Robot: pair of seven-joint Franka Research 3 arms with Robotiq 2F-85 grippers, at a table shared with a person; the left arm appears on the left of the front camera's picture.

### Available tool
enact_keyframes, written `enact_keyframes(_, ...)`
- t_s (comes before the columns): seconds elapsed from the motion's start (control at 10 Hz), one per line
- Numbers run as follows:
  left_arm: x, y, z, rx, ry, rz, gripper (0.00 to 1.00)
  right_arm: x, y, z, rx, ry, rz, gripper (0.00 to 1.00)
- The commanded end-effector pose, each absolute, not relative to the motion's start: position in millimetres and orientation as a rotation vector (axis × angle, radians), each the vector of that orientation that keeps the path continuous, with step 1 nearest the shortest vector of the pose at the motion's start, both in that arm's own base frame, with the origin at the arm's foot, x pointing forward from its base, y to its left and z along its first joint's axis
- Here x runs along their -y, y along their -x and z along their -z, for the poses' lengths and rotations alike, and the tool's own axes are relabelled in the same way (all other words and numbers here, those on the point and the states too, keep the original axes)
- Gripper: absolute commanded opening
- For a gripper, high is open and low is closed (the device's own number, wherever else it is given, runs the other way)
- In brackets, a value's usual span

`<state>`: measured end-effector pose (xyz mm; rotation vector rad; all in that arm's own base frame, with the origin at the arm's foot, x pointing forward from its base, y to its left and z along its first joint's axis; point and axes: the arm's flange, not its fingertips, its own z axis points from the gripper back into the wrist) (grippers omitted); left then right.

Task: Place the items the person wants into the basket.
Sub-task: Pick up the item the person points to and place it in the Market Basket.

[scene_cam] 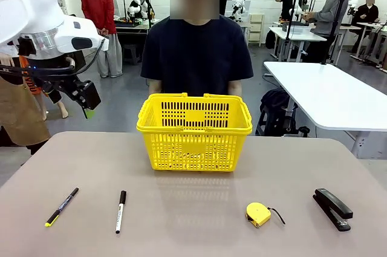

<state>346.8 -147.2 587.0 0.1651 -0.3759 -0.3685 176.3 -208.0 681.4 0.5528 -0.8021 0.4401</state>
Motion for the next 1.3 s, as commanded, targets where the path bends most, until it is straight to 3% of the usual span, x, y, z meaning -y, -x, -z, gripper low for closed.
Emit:
enact_keyframes(0.0, 152.3, -343.7, -588.4, 0.383, -0.168, 0.382, 1.00, 206.0, -179.6, -679.5, 0.821, -0.561, -0.442, 1.00)
enact_keyframes(1.2, 152.3, -343.7, -588.4, 0.383, -0.168, 0.382, 1.00, 206.0, -179.6, -679.5, 0.821, -0.561, -0.442, 1.00)
